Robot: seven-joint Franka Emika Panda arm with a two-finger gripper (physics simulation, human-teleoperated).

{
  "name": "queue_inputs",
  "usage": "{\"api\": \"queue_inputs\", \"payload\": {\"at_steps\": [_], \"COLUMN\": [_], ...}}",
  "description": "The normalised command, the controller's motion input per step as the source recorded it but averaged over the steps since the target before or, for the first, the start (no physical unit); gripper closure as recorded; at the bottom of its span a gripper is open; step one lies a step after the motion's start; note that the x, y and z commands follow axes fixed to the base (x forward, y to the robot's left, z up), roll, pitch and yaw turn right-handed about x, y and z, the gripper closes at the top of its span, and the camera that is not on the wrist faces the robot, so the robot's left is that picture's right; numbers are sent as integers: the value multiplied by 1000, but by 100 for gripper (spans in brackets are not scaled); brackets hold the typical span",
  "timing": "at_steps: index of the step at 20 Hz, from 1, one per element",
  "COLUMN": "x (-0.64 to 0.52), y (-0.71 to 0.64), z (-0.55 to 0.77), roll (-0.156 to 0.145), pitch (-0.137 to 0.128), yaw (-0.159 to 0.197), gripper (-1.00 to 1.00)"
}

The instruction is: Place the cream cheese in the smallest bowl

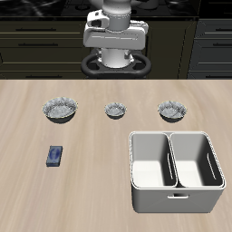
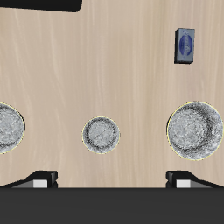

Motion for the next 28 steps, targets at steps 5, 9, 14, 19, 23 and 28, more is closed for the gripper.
{"api": "queue_inputs", "payload": {"at_steps": [5,9,14,19,23,28], "x": [230,354,277,215,211,246], "y": [-260,-390,-424,-401,-399,-446], "z": [40,29,53,92,165,62], "roll": [-1,-4,-17,27,47,-9], "pitch": [-1,6,-31,-13,8,1], "yaw": [9,16,-15,14,-10,13], "gripper": [-100,-100,-100,-100,-100,-100]}}
